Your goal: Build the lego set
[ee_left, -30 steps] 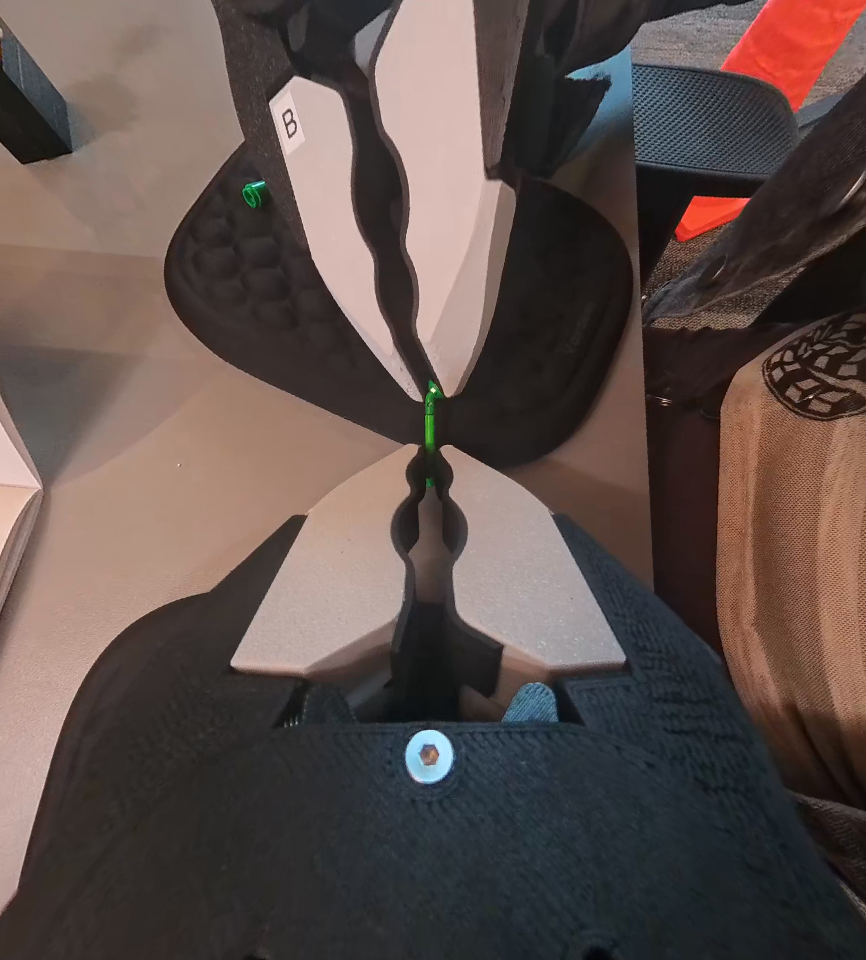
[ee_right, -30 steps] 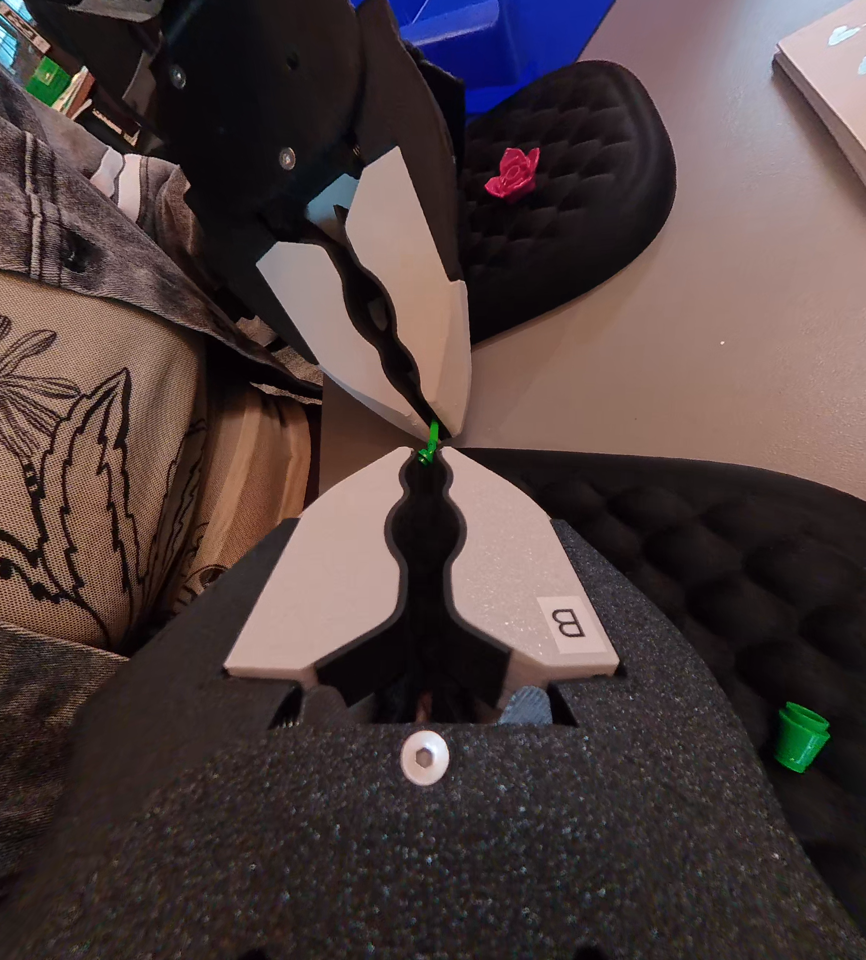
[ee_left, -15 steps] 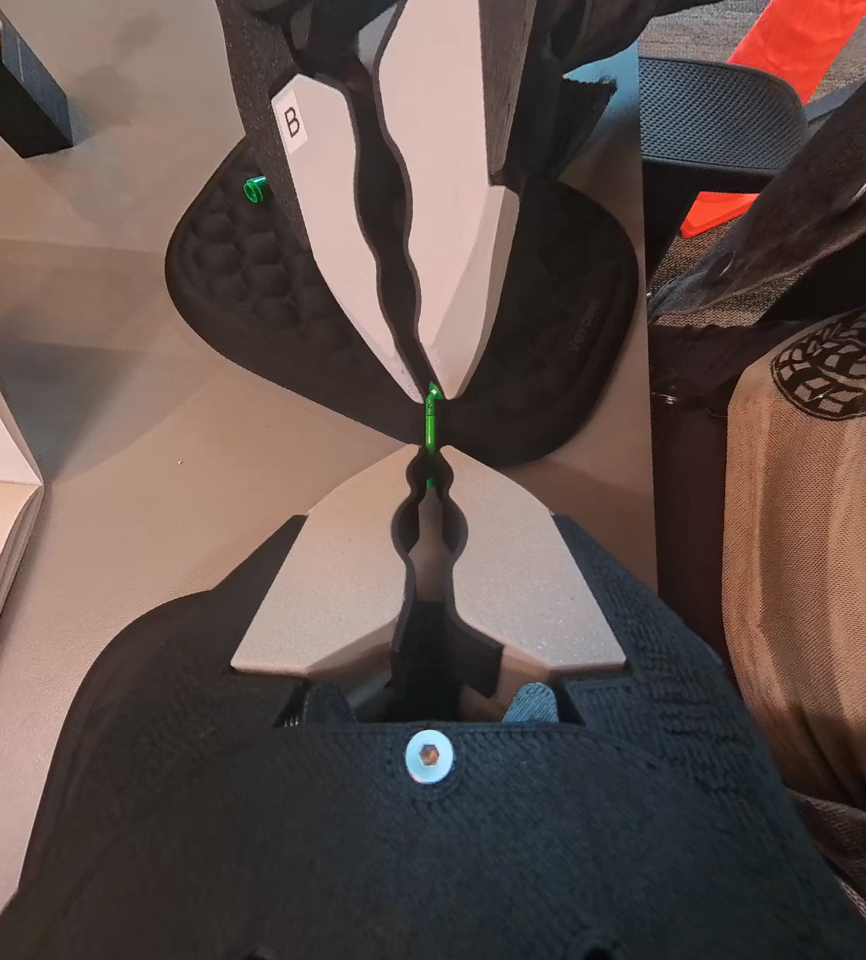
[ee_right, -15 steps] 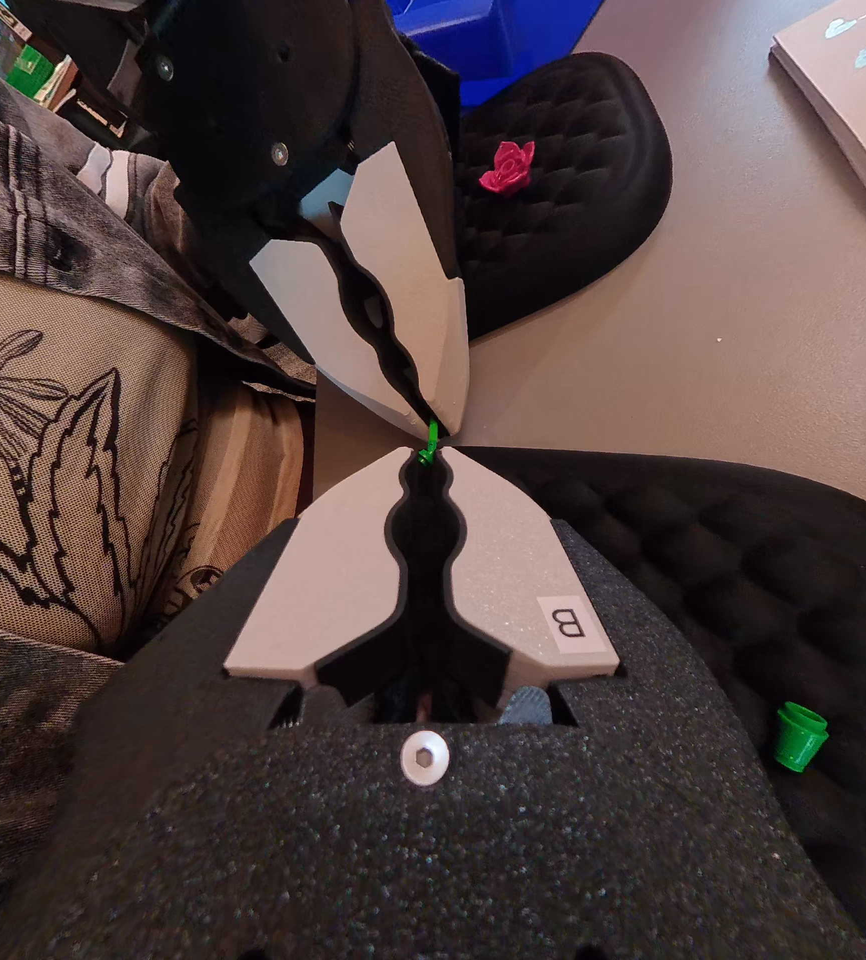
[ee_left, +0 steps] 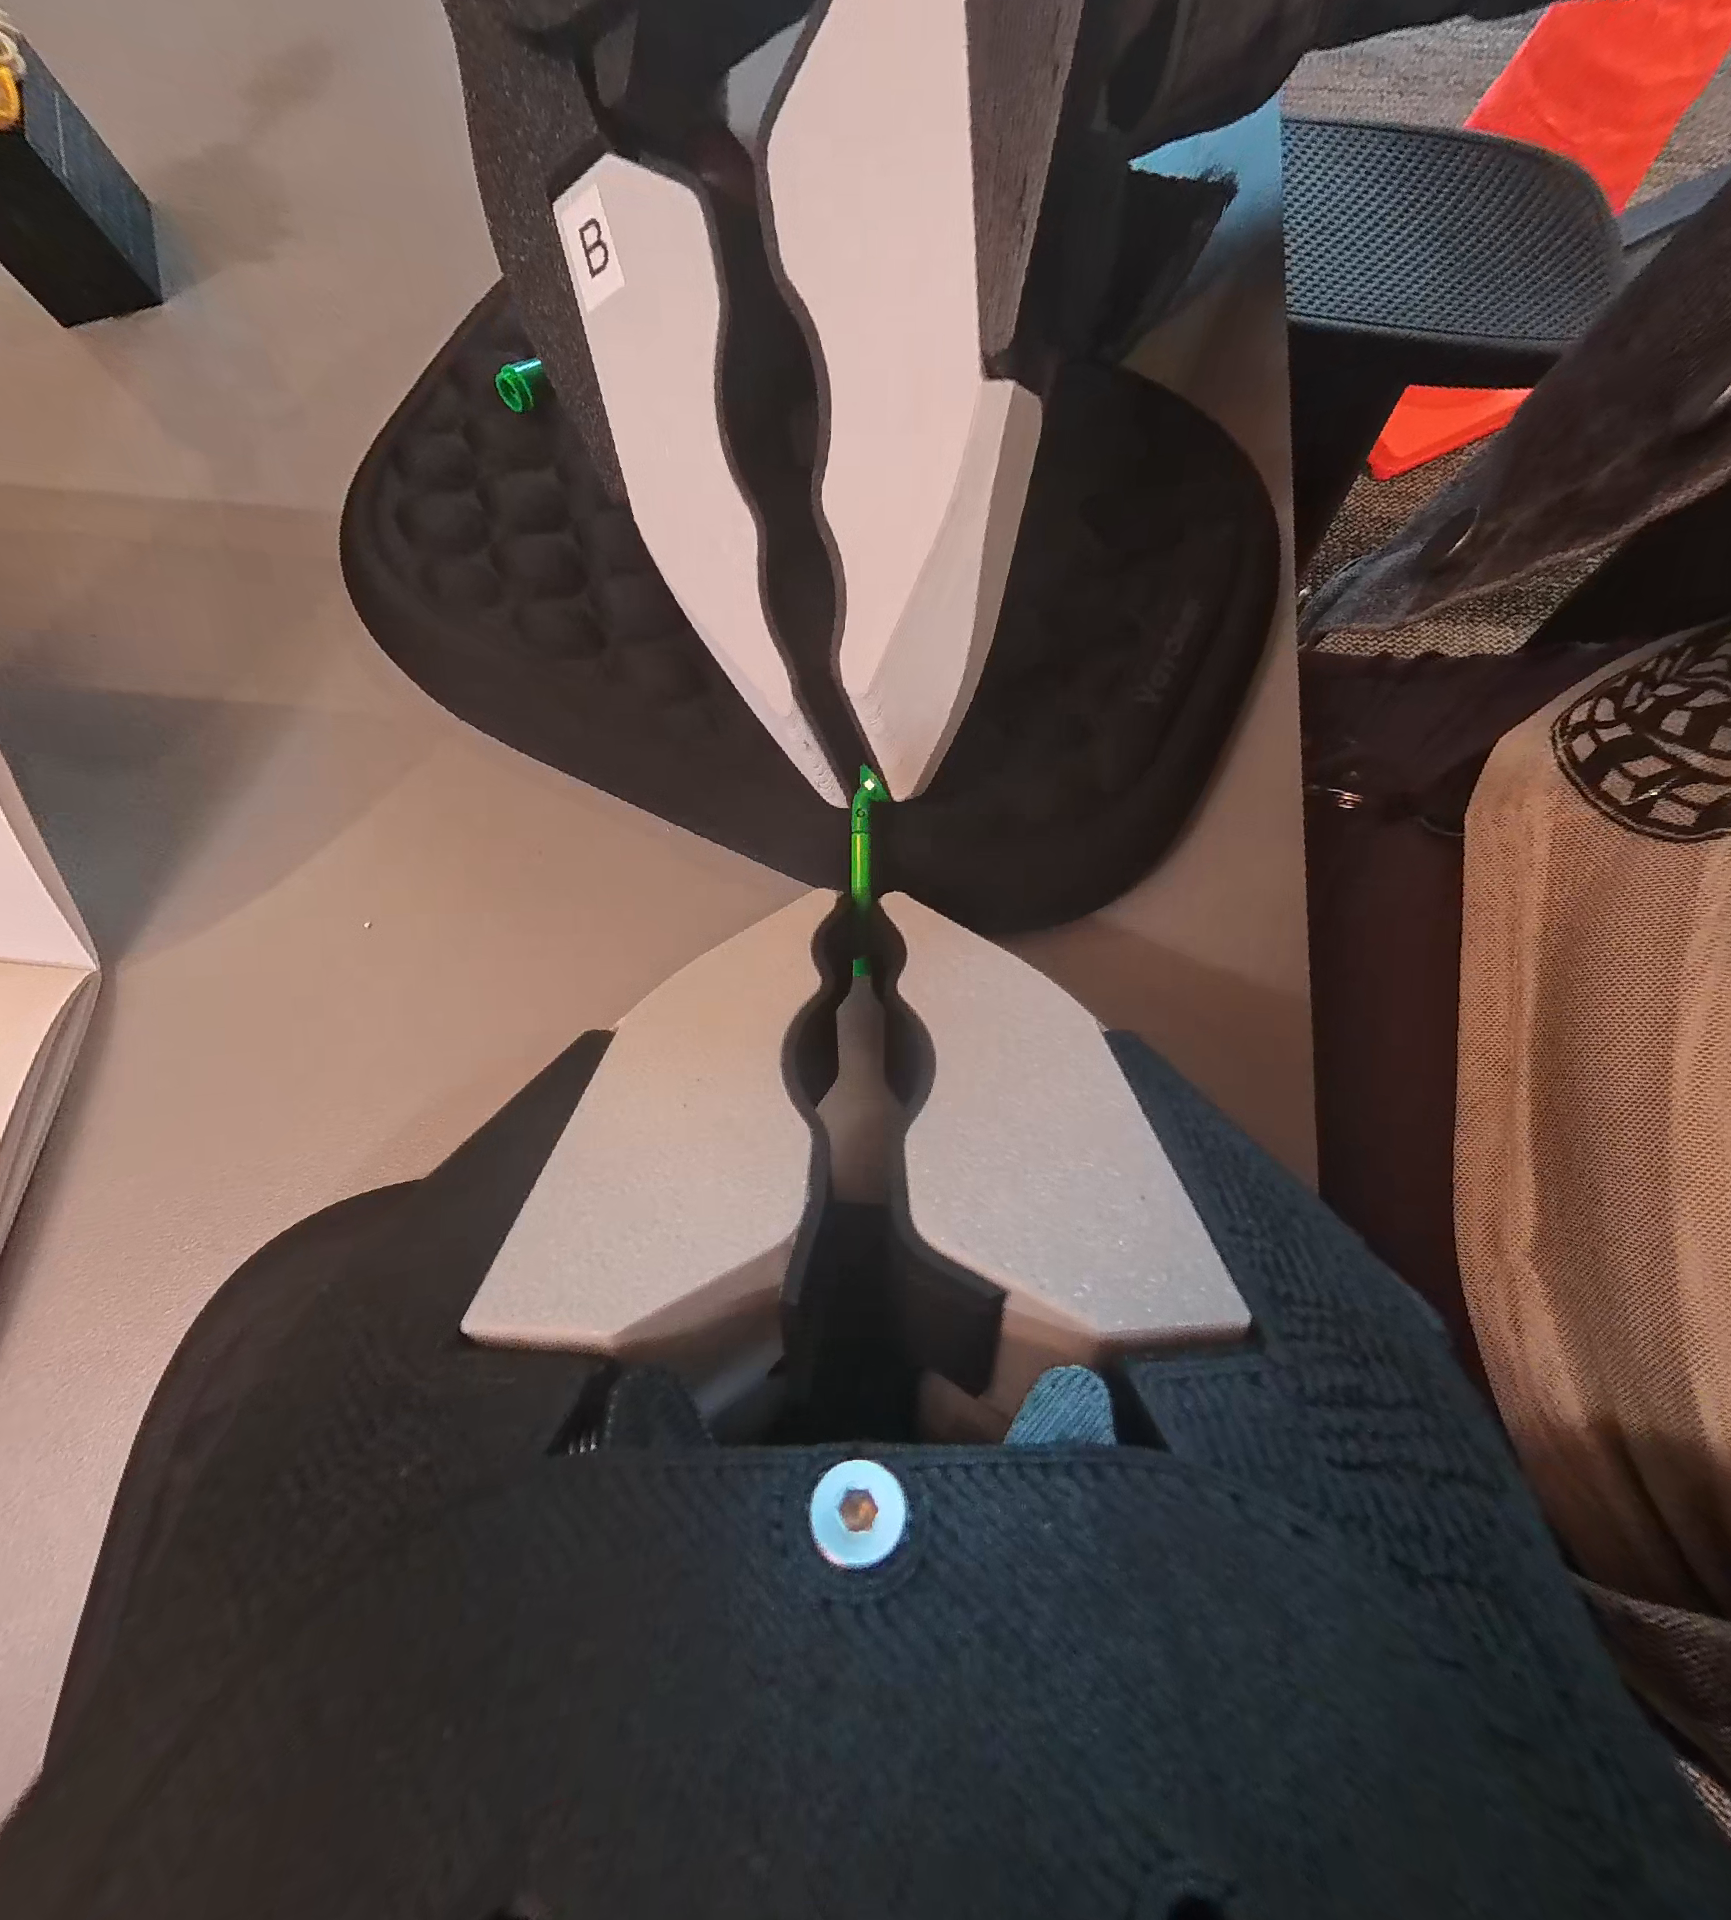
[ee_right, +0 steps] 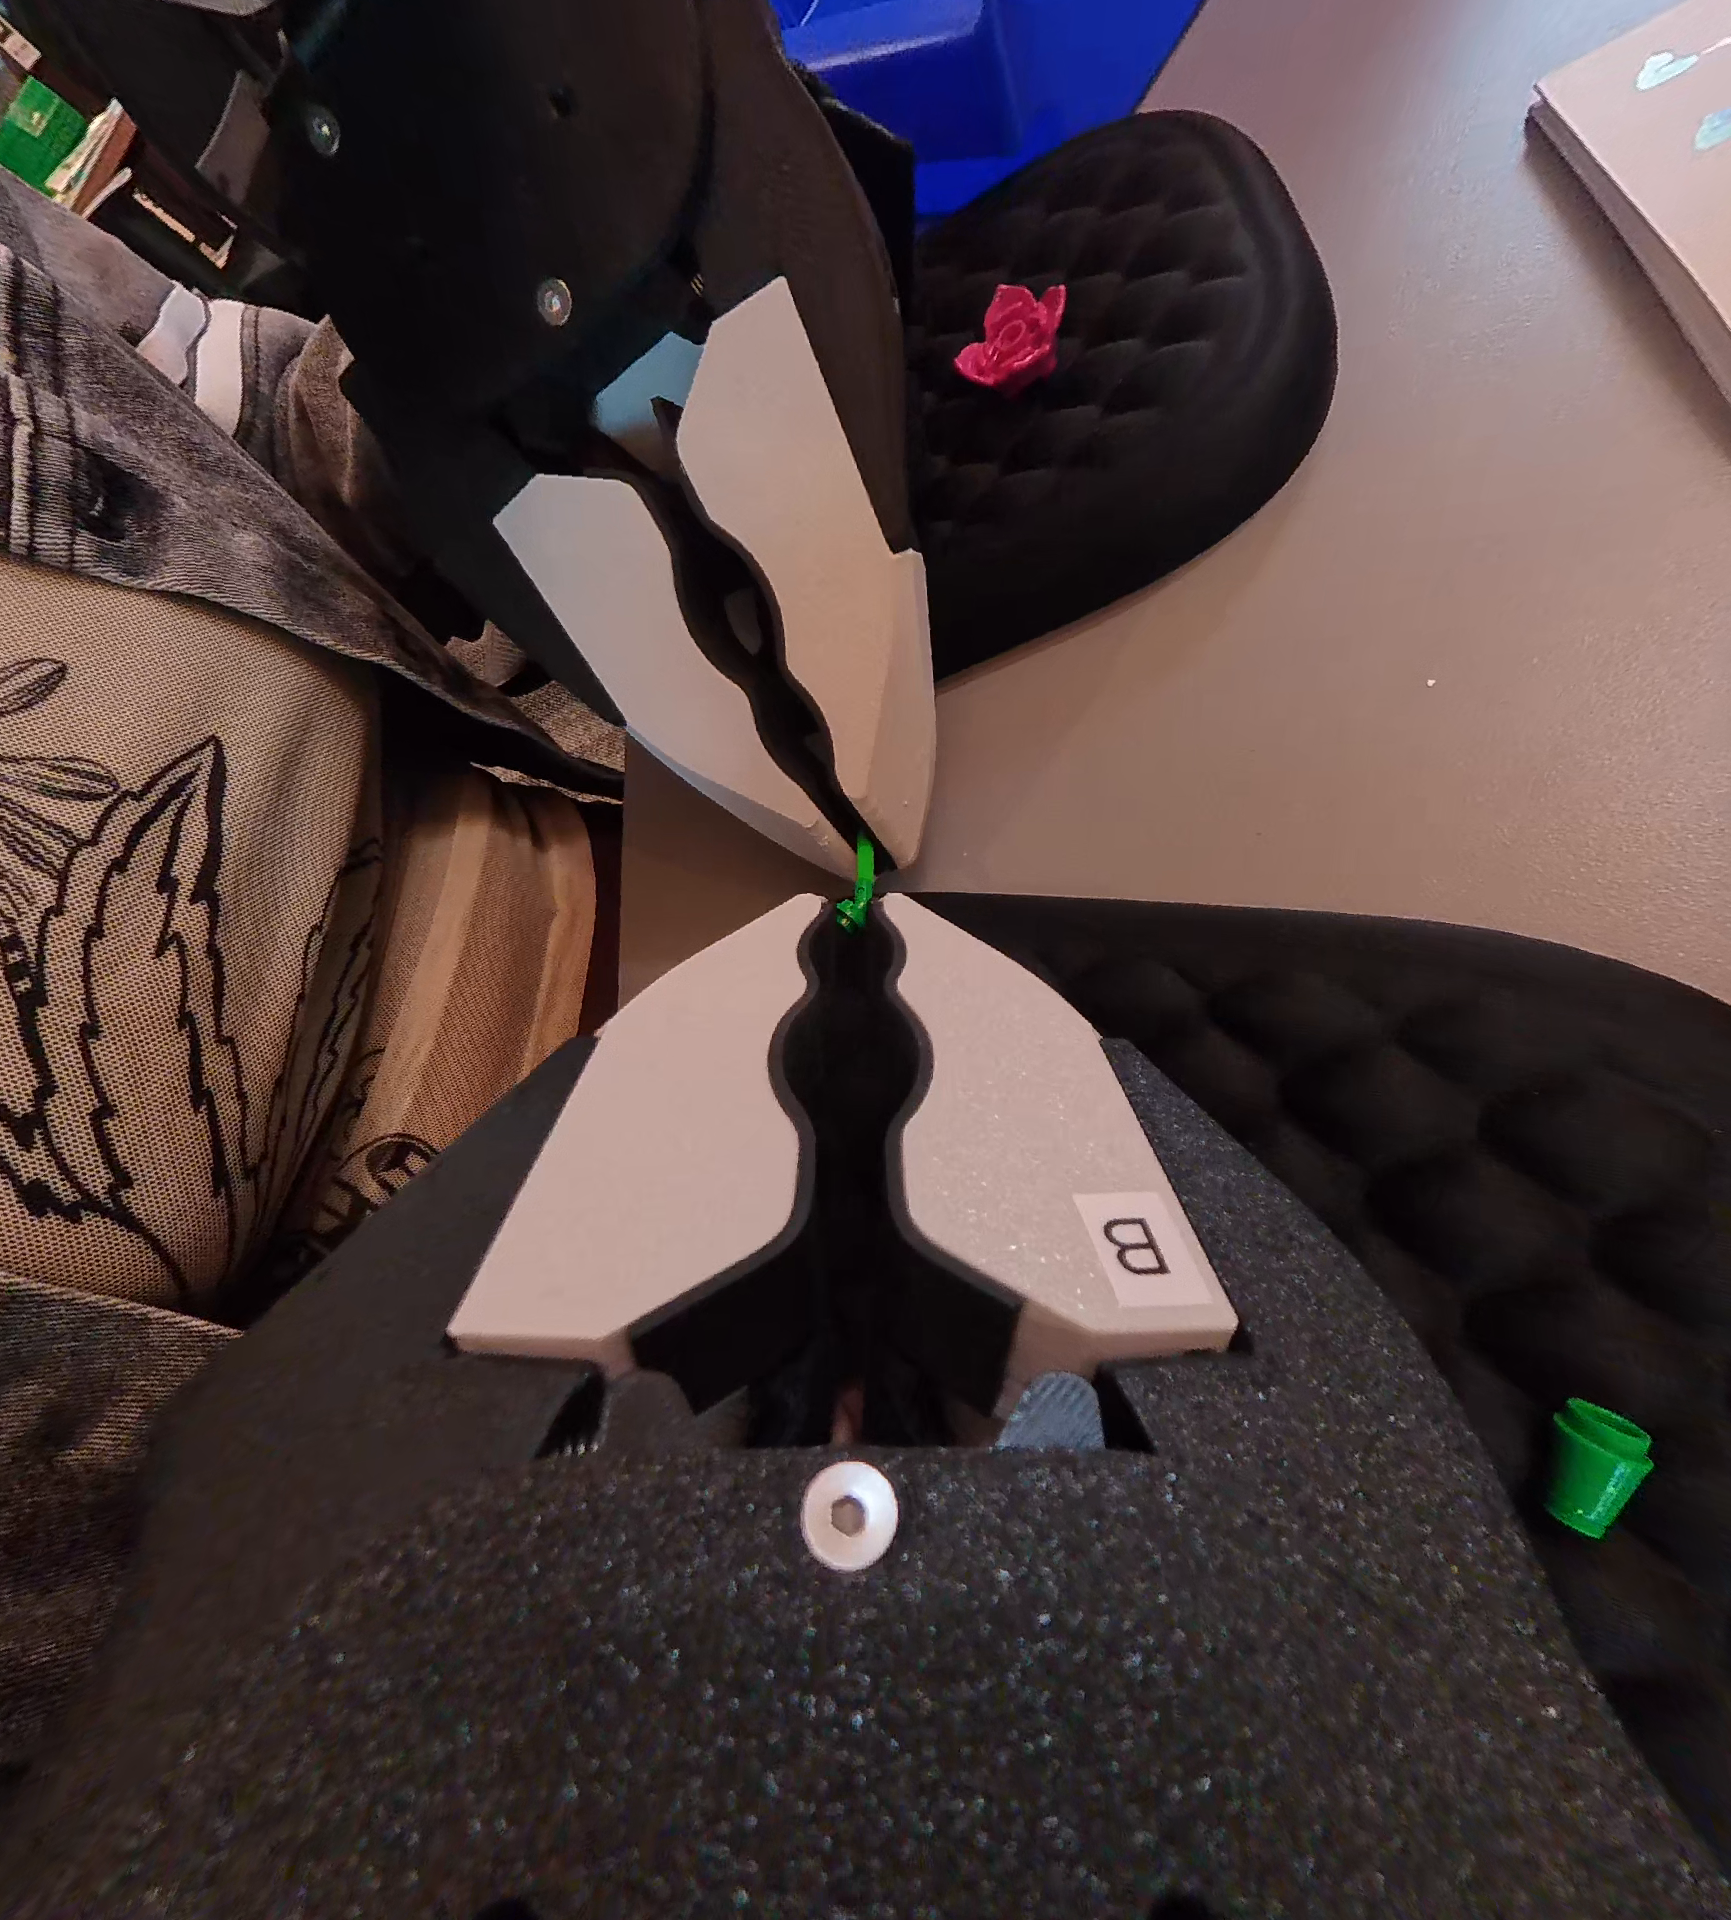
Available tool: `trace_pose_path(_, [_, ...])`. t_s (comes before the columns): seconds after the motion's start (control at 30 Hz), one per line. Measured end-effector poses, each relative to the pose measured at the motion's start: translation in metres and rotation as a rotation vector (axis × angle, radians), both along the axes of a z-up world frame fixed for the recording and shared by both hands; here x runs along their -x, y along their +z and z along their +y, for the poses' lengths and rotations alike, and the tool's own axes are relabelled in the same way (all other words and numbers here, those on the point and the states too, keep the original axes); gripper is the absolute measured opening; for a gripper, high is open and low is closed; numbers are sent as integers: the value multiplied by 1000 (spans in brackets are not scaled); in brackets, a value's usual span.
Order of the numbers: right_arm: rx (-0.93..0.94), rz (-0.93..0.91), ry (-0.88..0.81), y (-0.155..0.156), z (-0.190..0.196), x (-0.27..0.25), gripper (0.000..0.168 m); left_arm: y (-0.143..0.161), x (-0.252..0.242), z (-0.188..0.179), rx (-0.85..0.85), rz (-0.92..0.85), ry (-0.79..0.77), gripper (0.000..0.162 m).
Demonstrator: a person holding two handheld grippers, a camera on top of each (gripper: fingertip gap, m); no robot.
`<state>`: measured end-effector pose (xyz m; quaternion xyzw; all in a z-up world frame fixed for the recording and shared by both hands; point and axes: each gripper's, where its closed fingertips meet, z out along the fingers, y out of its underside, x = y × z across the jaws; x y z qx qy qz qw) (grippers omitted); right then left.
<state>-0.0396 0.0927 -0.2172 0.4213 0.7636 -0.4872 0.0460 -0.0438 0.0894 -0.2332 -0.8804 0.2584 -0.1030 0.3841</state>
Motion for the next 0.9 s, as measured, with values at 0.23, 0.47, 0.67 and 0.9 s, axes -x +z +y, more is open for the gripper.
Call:
trace_pose_path(0.23, [24,55,-60,10,7,4,6,12,8,6,-66,-30,79,4])
trace_pose_path(0.47, [-324,266,-364,15,67,18,6,61,60,6,-245,-252,478,4])
trace_pose_path(0.67, [-522,260,-396,0,84,14,6,48,77,-28,-129,-204,594,4])
trace_pose_path(0.9, [-564,272,-417,0,87,12,14,22,86,-46,29,-119,645,4])
